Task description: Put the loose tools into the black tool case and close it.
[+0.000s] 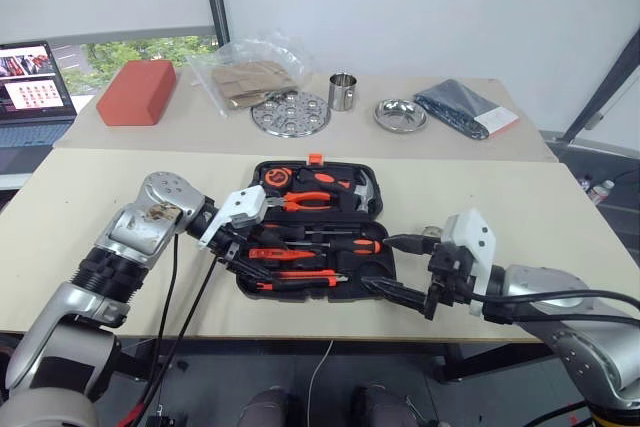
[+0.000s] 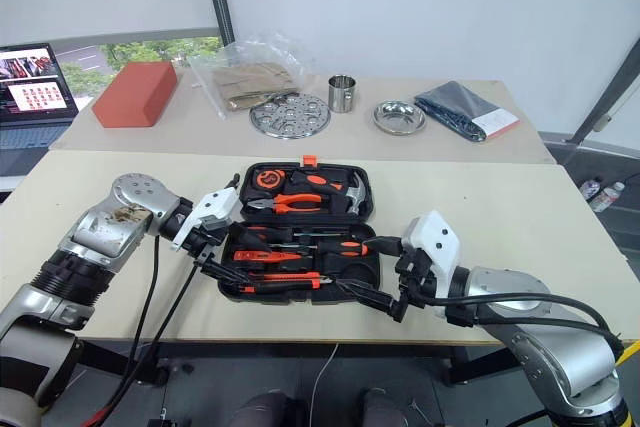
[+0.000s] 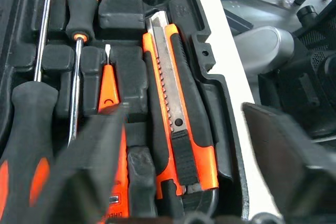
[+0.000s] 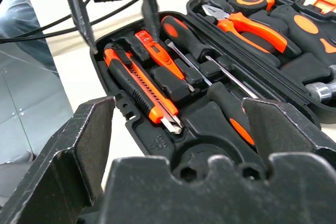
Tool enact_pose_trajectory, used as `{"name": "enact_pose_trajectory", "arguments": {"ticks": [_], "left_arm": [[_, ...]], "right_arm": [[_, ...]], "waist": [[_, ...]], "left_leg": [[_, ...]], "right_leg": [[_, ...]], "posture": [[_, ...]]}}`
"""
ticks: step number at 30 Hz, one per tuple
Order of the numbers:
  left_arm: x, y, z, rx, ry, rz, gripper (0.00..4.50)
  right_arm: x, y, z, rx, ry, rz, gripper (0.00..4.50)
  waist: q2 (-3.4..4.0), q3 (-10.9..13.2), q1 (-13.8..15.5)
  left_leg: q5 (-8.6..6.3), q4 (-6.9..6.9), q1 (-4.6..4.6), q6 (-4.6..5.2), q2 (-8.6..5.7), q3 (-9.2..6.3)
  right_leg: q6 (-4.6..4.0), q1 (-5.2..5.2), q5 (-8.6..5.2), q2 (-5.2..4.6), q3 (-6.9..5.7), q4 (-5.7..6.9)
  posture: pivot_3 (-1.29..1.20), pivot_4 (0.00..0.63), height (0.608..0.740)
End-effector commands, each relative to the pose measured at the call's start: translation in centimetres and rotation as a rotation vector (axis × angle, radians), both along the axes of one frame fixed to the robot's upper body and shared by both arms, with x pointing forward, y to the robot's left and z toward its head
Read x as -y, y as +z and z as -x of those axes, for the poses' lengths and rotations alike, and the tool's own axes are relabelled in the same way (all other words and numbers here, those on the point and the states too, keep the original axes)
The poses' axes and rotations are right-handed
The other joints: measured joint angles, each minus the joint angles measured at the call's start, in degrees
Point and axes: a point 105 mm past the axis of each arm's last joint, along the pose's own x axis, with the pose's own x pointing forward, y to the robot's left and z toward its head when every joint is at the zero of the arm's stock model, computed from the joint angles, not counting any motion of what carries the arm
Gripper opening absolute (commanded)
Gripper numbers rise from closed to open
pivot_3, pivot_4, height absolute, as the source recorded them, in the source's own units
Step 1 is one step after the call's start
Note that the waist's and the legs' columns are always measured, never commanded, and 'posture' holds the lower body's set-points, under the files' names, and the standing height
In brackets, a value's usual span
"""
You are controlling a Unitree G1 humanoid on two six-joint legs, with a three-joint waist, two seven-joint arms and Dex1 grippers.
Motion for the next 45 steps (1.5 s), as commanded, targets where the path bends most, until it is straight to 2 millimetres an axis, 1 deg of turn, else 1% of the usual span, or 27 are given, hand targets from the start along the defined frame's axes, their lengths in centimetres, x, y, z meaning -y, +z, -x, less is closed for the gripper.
{"name": "enact_pose_trajectory", "arguments": {"ticks": [1, 6, 8, 10, 11, 15, 17, 20, 23, 26, 29, 30, 32, 33, 35, 36, 37, 39, 40, 41, 42, 43, 45], "left_arm": [[0.7, -0.1, 0.4, 0.037, -0.024, -0.001, 1.89], [0.4, -0.9, 1.0, 0.03, -0.043, -0.029, 0.02], [0.0, -1.7, 1.2, 0.032, -0.048, -0.074, 0.02], [-0.6, -3.4, 1.2, 0.063, -0.044, -0.15, 0.02], [-0.8, -3.9, 1.2, 0.072, -0.043, -0.169, 0.02], [-0.7, -5.3, 0.8, 0.116, -0.033, -0.205, 0.02], [-0.6, -5.3, 0.7, 0.124, -0.031, -0.197, 0.02], [-0.4, -4.8, 0.8, 0.125, -0.028, -0.172, 0.02], [-0.6, -3.5, 1.0, 0.114, -0.013, -0.128, 0.02], [-1.2, -2.2, 1.2, 0.099, -0.004, -0.092, 0.02], [-1.3, -0.9, 1.2, 0.093, 0.003, -0.052, 0.02], [-1.1, 0.0, 1.1, 0.081, 0.011, -0.013, 0.02], [-0.3, 2.3, 1.0, 0.061, 0.022, 0.097, 0.02], [0.2, 3.4, 0.9, 0.034, 0.038, 0.156, 0.02], [0.9, 4.8, 1.0, 0.005, 0.041, 0.233, 0.02], [1.2, 5.3, 1.2, -0.002, 0.034, 0.264, 0.52], [1.5, 5.7, 1.3, 0.005, 0.024, 0.285, 0.74], [2.0, 5.9, 1.3, 0.036, 0.015, 0.307, 1.48], [2.2, 5.9, 1.3, 0.049, 0.012, 0.313, 1.79], [2.3, 5.9, 1.4, 0.056, 0.009, 0.32, 2.17], [2.5, 6.0, 1.4, 0.061, 0.006, 0.327, 2.43], [2.6, 6.1, 1.4, 0.068, 0.005, 0.337, 2.87], [2.8, 6.1, 1.5, 0.072, 0.002, 0.345, 3.51]], "right_arm": [[-0.2, 1.0, -0.1, 0.047, 0.022, -0.011, 4.5], [-0.1, 1.0, -0.1, 0.048, 0.021, -0.009, 4.5], [-0.1, 1.1, 0.0, 0.047, 0.02, -0.012, 4.5], [0.1, 1.1, 0.2, 0.039, 0.021, -0.017, 4.5], [0.1, 1.1, 0.3, 0.037, 0.021, -0.018, 4.5], [0.4, 1.1, 0.1, 0.033, 0.026, -0.005, 4.5], [0.7, 1.3, -0.2, 0.038, 0.022, 0.001, 4.5], [0.9, 1.4, -0.4, 0.04, 0.018, 0.004, 4.5], [1.1, 1.3, -0.3, 0.036, 0.016, 0.013, 4.5], [1.3, 1.2, -0.3, 0.039, -0.004, 0.014, 4.5], [1.6, 1.3, -0.2, 0.042, -0.025, 0.009, 4.5], [2.0, 1.3, -0.2, 0.042, -0.039, 0.012, 4.5], [3.3, 1.2, -0.2, 0.036, -0.096, 0.025, 4.5], [4.4, 1.0, -0.2, 0.022, -0.138, 0.032, 4.5], [6.3, 0.9, 0.0, 0.0, -0.203, 0.044, 4.5], [7.4, 0.7, 0.2, -0.013, -0.244, 0.054, 4.5], [8.7, 0.6, 0.3, -0.025, -0.288, 0.067, 4.5], [10.9, 0.1, 0.6, -0.05, -0.361, 0.096, 4.5], [11.7, 0.0, 0.8, -0.061, -0.385, 0.107, 4.5], [12.2, -0.2, 0.8, -0.067, -0.4, 0.117, 4.5], [12.6, -0.3, 0.8, -0.072, -0.41, 0.126, 4.5], [12.9, -0.5, 0.7, -0.077, -0.414, 0.137, 4.5], [12.9, -1.1, 0.0, -0.082, -0.407, 0.163, 4.5]], "waist": [[0.0, 0.0, 0.0], [0.0, 0.0, 0.0], [0.0, 0.0, 0.0], [0.01, 0.0, 0.0], [0.01, 0.0, 0.0], [0.13, -0.1, 0.0], [0.23, -0.2, 0.1], [0.25, -0.2, 0.4], [0.25, -0.2, 0.4], [0.25, -0.2, 0.2], [0.24, -0.2, 0.0], [0.24, -0.2, 0.0], [0.22, -0.1, 0.2], [0.21, -0.1, 0.4], [0.22, -0.1, 0.9], [0.22, -0.1, 1.0], [0.22, -0.1, 0.9], [0.22, -0.1, 0.9], [0.21, -0.1, 0.9], [0.21, -0.1, 0.9], [0.21, -0.1, 0.8], [0.21, -0.1, 0.7], [0.21, -0.1, 0.4]], "left_leg": [[0.0, 0.0, 0.0, 0.0, -0.01, 0.0], [0.0, 0.01, 0.0, 0.0, 0.0, 0.0], [0.0, 0.02, 0.01, 0.0, 0.0, 0.0], [0.0, 0.02, 0.02, 0.0, 0.0, 0.0], [0.0, 0.02, 0.06, 0.0, 0.0, 0.0], [0.0, 0.0, 0.2, -0.01, 0.02, 0.0], [-0.04, -0.01, 0.34, 0.05, 0.02, 0.0], [-0.07, 0.01, 0.37, 0.1, 0.01, -0.02], [-0.09, 0.02, 0.37, 0.15, 0.0, -0.03], [-0.02, 0.01, 0.29, 0.03, 0.03, -0.03], [-0.01, 0.0, 0.18, 0.02, 0.04, -0.02], [-0.01, 0.0, 0.17, 0.02, 0.04, -0.01], [-0.01, 0.01, 0.13, 0.02, 0.04, -0.01], [-0.02, 0.02, 0.06, 0.05, 0.02, -0.04], [-0.07, 0.21, -0.13, 0.14, -0.03, -0.17], [-0.11, 0.33, -0.2, 0.2, -0.04, -0.19], [-0.14, 0.37, -0.2, 0.25, -0.09, -0.2], [-0.17, 0.41, -0.17, 0.31, -0.17, -0.19], [-0.18, 0.43, -0.16, 0.32, -0.19, -0.19], [-0.19, 0.46, -0.15, 0.33, -0.2, -0.19], [-0.19, 0.5, -0.16, 0.33, -0.19, -0.18], [-0.19, 0.51, -0.15, 0.33, -0.19, -0.18], [-0.19, 0.52, -0.13, 0.32, -0.15, -0.19]], "right_leg": [[0.0, 0.0, 0.0, 0.0, 0.01, 0.0], [0.0, 0.0, 0.01, 0.01, 0.01, 0.01], [0.0, 0.0, 0.01, 0.0, 0.0, 0.01], [0.0, 0.01, 0.01, 0.0, 0.02, 0.01], [0.0, 0.03, 0.0, -0.01, 0.03, 0.0], [-0.01, 0.15, 0.01, -0.02, 0.05, 0.01], [0.0, 0.27, 0.0, -0.1, 0.06, 0.01], [0.12, 0.29, -0.06, -0.17, 0.06, 0.0], [0.17, 0.28, -0.06, -0.2, 0.08, 0.01], [-0.05, 0.2, 0.07, -0.15, 0.08, 0.03], [-0.04, 0.1, 0.05, -0.07, 0.06, 0.06], [-0.03, 0.09, 0.04, -0.04, 0.06, 0.05], [0.01, 0.1, 0.01, -0.02, 0.05, 0.03], [0.06, 0.1, -0.02, -0.02, 0.03, 0.0], [0.19, 0.1, -0.08, -0.01, 0.05, 0.0], [0.23, 0.11, -0.1, -0.01, 0.05, 0.0], [0.29, 0.14, -0.1, -0.02, 0.09, -0.02], [0.38, 0.2, -0.11, -0.07, 0.15, -0.02], [0.4, 0.23, -0.11, -0.08, 0.16, -0.03], [0.41, 0.24, -0.1, -0.07, 0.16, -0.02], [0.41, 0.23, -0.1, -0.06, 0.17, -0.02], [0.41, 0.23, -0.1, -0.07, 0.18, 0.0], [0.4, 0.23, -0.09, -0.02, 0.21, 0.01]], "posture": [[0.0, 0.15, 0.734], [0.0, 0.15, 0.734], [0.0, 0.15, 0.734], [0.0, 0.15, 0.734], [0.0, 0.15, 0.734], [0.0, 0.15, 0.734], [0.0, 0.15, 0.734], [0.0, 0.15, 0.734], [0.0, 0.15, 0.734], [0.0, 0.15, 0.734], [0.0, 0.15, 0.734], [0.0, 0.15, 0.734], [0.0, 0.15, 0.734], [0.0, 0.15, 0.734], [0.0, 0.15, 0.734], [0.0, 0.15, 0.734], [0.0, 0.15, 0.734], [0.0, 0.15, 0.734], [0.0, 0.15, 0.734], [0.0, 0.15, 0.734], [0.0, 0.15, 0.734], [0.0, 0.15, 0.734], [0.0, 0.15, 0.734]]}}
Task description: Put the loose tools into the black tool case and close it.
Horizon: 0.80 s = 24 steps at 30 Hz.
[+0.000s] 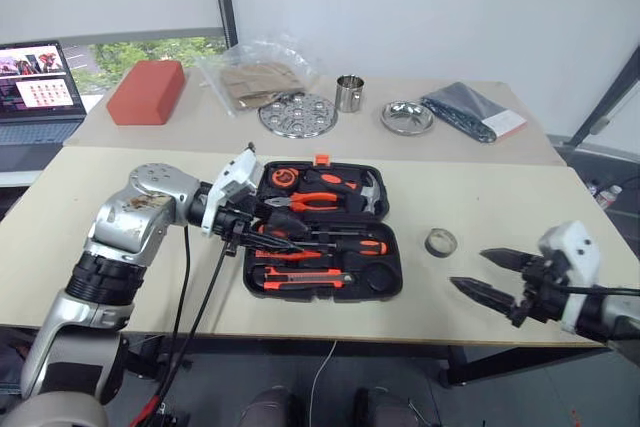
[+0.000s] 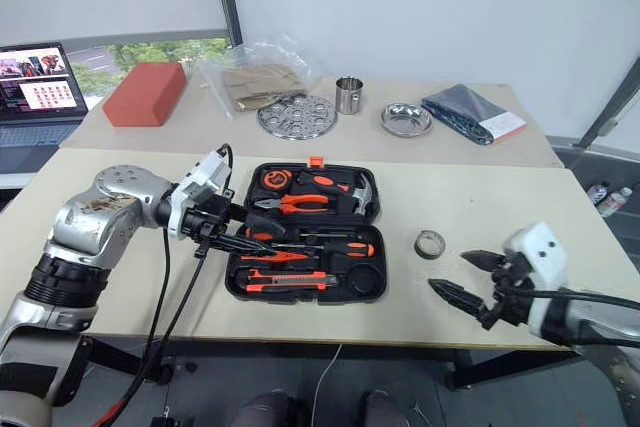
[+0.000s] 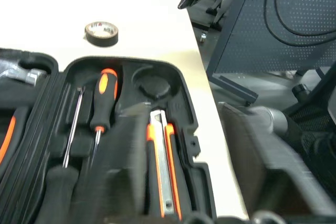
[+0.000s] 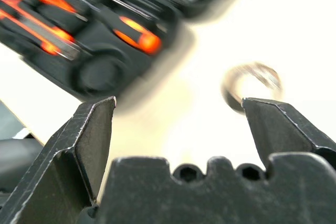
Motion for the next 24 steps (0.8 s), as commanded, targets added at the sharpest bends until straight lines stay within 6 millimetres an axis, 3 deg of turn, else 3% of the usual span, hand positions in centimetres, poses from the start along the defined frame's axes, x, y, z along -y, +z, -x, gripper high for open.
{"name": "enact_pose_trajectory", "arguments": {"ticks": [1, 3, 14, 19, 24], "left_arm": [[0.4, 1.2, 0.4, 0.064, -0.019, 0.039, 3.94], [0.4, 1.1, 0.5, 0.066, -0.018, 0.035, 4.49], [0.5, -0.2, 1.2, 0.097, -0.008, -0.035, 4.49], [0.4, -0.3, 1.1, 0.104, 0.008, -0.042, 4.5], [0.0, -0.7, 1.0, 0.109, 0.022, -0.062, 4.5]], "right_arm": [[0.3, 0.3, -1.1, 0.04, 0.018, 0.058, 4.5], [-0.1, -0.1, -2.1, 0.042, 0.03, 0.076, 4.5], [-2.5, -3.3, -8.9, 0.05, 0.107, 0.258, 4.5], [-3.1, -3.9, -10.6, 0.05, 0.128, 0.273, 3.17], [-3.2, -4.3, -10.6, 0.038, 0.148, 0.28, 1.4]], "waist": [[0.0, 0.0, -0.4], [0.0, 0.0, -0.8], [0.11, 0.1, -0.7], [0.11, 0.1, -0.6], [0.11, 0.1, -0.8]], "left_leg": [[0.0, 0.0, 0.02, 0.0, 0.0, 0.0], [0.01, -0.02, 0.08, -0.02, 0.01, 0.0], [0.04, 0.05, -0.01, -0.08, 0.02, 0.06], [0.05, 0.06, -0.08, -0.08, -0.02, 0.04], [0.05, 0.05, -0.06, -0.08, -0.01, 0.04]], "right_leg": [[0.0, 0.0, 0.0, -0.01, 0.04, 0.01], [0.01, 0.0, 0.0, -0.01, 0.06, 0.02], [-0.12, -0.11, 0.06, 0.0, 0.09, 0.04], [-0.07, -0.12, 0.03, 0.0, 0.02, 0.04], [-0.05, -0.09, 0.02, 0.01, -0.03, 0.04]], "posture": [[0.0, 0.15, 0.734], [0.0, 0.15, 0.734], [0.0, 0.15, 0.734], [0.0, 0.15, 0.734], [0.0, 0.15, 0.734]]}}
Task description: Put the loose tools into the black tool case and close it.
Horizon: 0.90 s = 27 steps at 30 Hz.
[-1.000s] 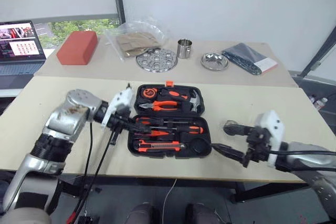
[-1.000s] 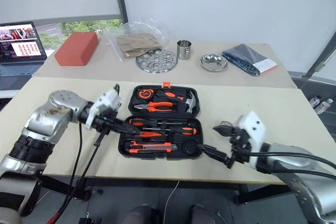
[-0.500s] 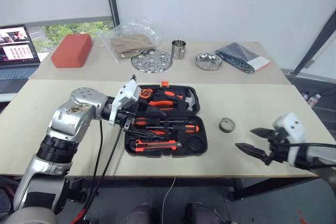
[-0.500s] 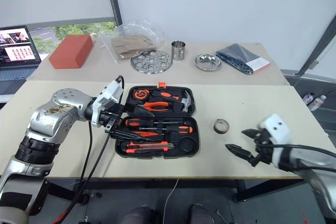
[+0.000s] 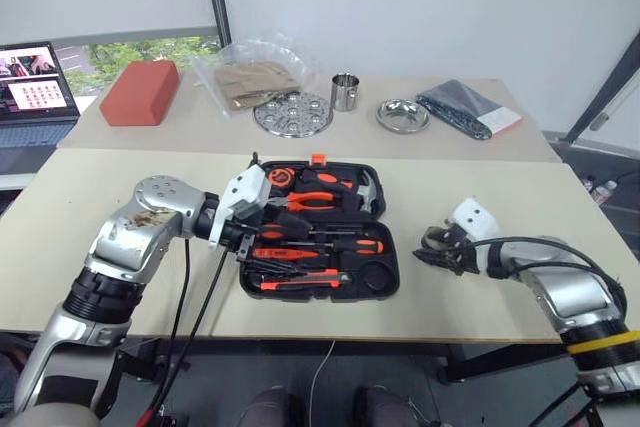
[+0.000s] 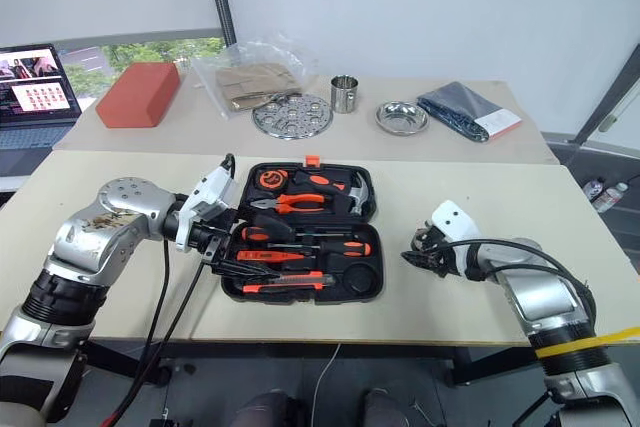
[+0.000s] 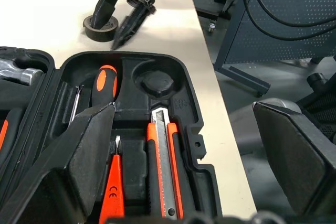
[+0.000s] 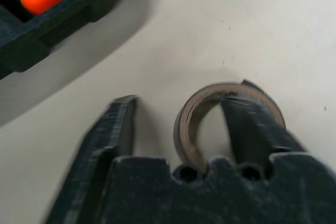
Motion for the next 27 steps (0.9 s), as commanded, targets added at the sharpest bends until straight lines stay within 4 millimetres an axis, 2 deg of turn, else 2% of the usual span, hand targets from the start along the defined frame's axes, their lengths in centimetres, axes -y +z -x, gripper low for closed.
{"name": "enact_pose_trajectory", "arguments": {"ticks": [1, 4, 7, 11, 14, 16, 18, 21, 27], "left_arm": [[-0.2, 0.4, 0.2, 0.053, -0.008, -0.02, 4.5], [-0.6, 0.1, 0.3, 0.055, 0.001, -0.034, 4.5], [-0.8, -0.2, 0.8, 0.056, 0.002, -0.04, 4.5], [-0.9, -0.2, 0.8, 0.062, 0.023, -0.031, 4.5], [-1.1, -0.3, 0.8, 0.064, 0.034, -0.032, 4.5], [-1.4, -0.5, 1.0, 0.065, 0.037, -0.04, 4.5], [-1.5, -0.6, 1.0, 0.066, 0.04, -0.047, 4.5], [-1.5, -0.6, 1.0, 0.071, 0.039, -0.05, 4.5], [-1.2, -0.4, 0.7, 0.084, 0.037, -0.046, 4.5]], "right_arm": [[0.4, 0.3, 0.1, 0.02, 0.006, 0.015, 1.08], [0.6, 1.0, 0.8, 0.019, 0.013, -0.018, 0.06], [0.6, 2.1, 1.9, 0.004, 0.026, -0.098, 0.02], [-0.4, 4.7, 3.4, 0.009, 0.114, -0.192, 0.02], [-3.2, 8.1, 5.0, 0.02, 0.274, -0.289, 0.02], [-5.4, 8.9, 6.2, 0.004, 0.388, -0.296, 0.02], [-6.6, 8.7, 6.9, -0.012, 0.442, -0.268, 0.02], [-7.9, 6.9, 7.3, -0.044, 0.481, -0.199, 0.02], [-9.0, 4.5, 7.2, -0.066, 0.5, -0.108, 0.02]], "waist": [[0.0, 0.0, 0.0], [0.0, 0.0, 0.0], [0.01, 0.0, 0.1], [0.05, 0.0, 0.0], [0.1, 0.1, 0.0], [0.13, 0.1, -0.3], [0.13, 0.1, -0.2], [0.13, 0.1, 0.2], [0.13, 0.1, 0.3]], "left_leg": [[0.0, 0.0, 0.0, 0.0, 0.0, 0.0], [0.0, 0.01, 0.01, -0.01, 0.0, 0.0], [0.0, 0.0, 0.0, -0.01, 0.0, -0.02], [0.0, 0.0, 0.0, -0.01, 0.01, -0.04], [0.0, 0.0, 0.04, -0.02, 0.03, -0.04], [0.0, 0.0, 0.05, -0.03, 0.09, -0.04], [0.01, -0.01, 0.07, -0.05, 0.15, -0.06], [0.0, -0.01, 0.04, -0.06, 0.15, -0.1], [-0.01, 0.01, -0.04, 0.0, -0.07, -0.09]], "right_leg": [[0.0, 0.0, 0.0, 0.0, 0.0, 0.0], [0.0, 0.02, 0.0, -0.01, 0.01, 0.01], [0.0, 0.01, 0.0, -0.03, 0.0, 0.01], [-0.01, 0.0, 0.01, -0.05, 0.0, 0.0], [-0.02, 0.01, 0.02, -0.06, 0.04, 0.01], [-0.08, 0.0, 0.06, -0.03, 0.05, 0.02], [-0.11, -0.01, 0.07, -0.01, 0.05, 0.03], [-0.12, 0.0, 0.07, -0.02, -0.03, 0.02], [-0.08, -0.03, 0.07, -0.19, -0.06, 0.0]], "posture": [[0.0, 0.15, 0.734], [0.0, 0.15, 0.734], [0.0, 0.15, 0.734], [0.0, 0.15, 0.734], [0.0, 0.15, 0.734], [0.0, 0.15, 0.734], [0.0, 0.15, 0.734], [0.0, 0.15, 0.734], [0.0, 0.15, 0.734]]}}
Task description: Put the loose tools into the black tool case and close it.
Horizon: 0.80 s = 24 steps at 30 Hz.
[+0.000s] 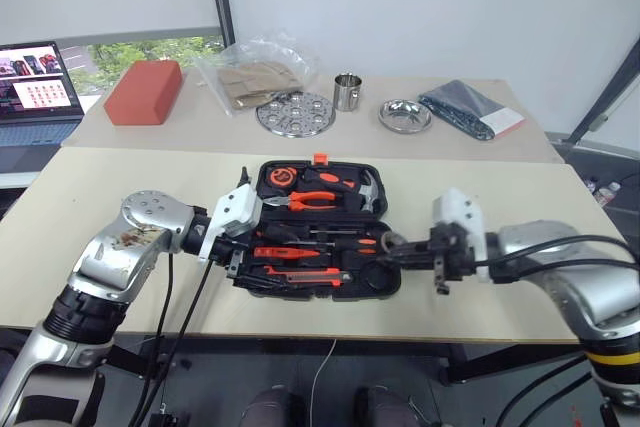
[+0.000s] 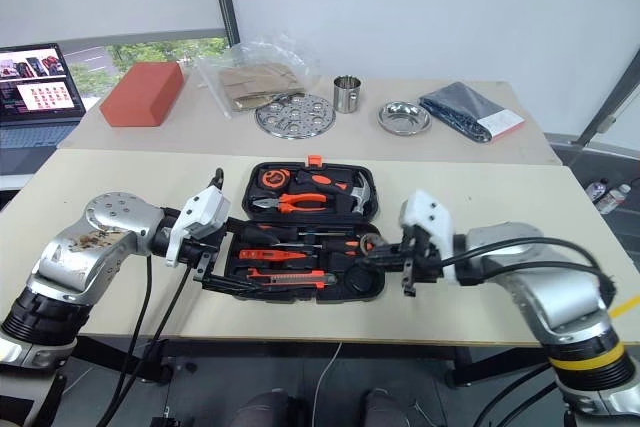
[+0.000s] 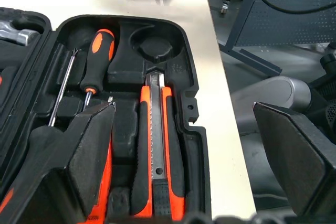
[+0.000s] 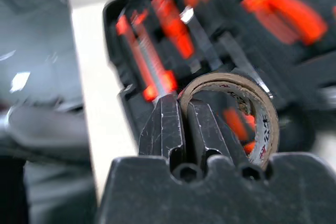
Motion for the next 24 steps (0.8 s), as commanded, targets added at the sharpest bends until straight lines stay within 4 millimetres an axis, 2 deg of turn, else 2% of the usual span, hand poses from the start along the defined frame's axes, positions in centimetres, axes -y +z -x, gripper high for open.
{"name": "enact_pose_trajectory", "arguments": {"ticks": [1, 6, 12, 14, 18, 24], "left_arm": [[0.2, 1.3, 0.0, 0.058, -0.017, 0.014, 4.5], [0.1, 1.1, -0.2, 0.054, -0.012, 0.008, 4.5], [0.5, 1.3, -0.3, 0.063, -0.009, 0.02, 4.5], [0.5, 1.3, -0.2, 0.062, -0.012, 0.02, 4.5], [0.3, 1.2, -0.1, 0.059, -0.011, 0.013, 4.5], [0.0, 1.4, -0.5, 0.062, 0.004, 0.005, 4.5]], "right_arm": [[-0.4, -0.2, -0.2, 0.068, 0.016, 0.051, 0.02], [-0.8, -1.4, 0.0, 0.042, 0.037, 0.085, 0.02], [-0.2, -2.7, 0.2, 0.009, 0.052, 0.153, 0.02], [-0.3, -2.6, -0.1, 0.017, 0.042, 0.154, 0.8], [-0.6, -1.8, 0.1, 0.032, 0.049, 0.141, 1.97], [-0.1, -0.9, 1.4, 0.015, 0.071, 0.132, 4.01]], "waist": [[0.0, 0.0, -0.1], [0.0, 0.0, -0.2], [0.0, 0.0, -0.1], [0.0, 0.0, -0.1], [0.0, 0.0, -0.2], [0.0, 0.0, -0.1]], "left_leg": [[0.0, 0.0, 0.0, 0.0, 0.01, 0.0], [0.01, 0.0, 0.01, -0.01, 0.03, 0.01], [0.01, 0.0, 0.01, -0.01, 0.02, 0.0], [0.0, 0.0, 0.01, -0.01, 0.02, 0.0], [0.01, 0.0, 0.01, -0.01, 0.03, 0.0], [0.0, 0.0, 0.01, -0.01, 0.03, -0.01]], "right_leg": [[0.0, 0.01, 0.0, 0.01, -0.01, 0.0], [0.01, 0.01, -0.01, 0.09, -0.01, 0.02], [0.03, 0.02, -0.02, 0.1, -0.02, 0.01], [0.04, 0.02, -0.03, 0.1, -0.02, 0.01], [0.04, 0.03, -0.03, 0.11, -0.02, 0.0], [0.04, 0.02, -0.03, 0.1, -0.03, 0.0]], "posture": [[0.0, 0.15, 0.734], [0.0, 0.15, 0.734], [0.0, 0.15, 0.734], [0.0, 0.15, 0.734], [0.0, 0.15, 0.734], [0.0, 0.15, 0.734]]}}
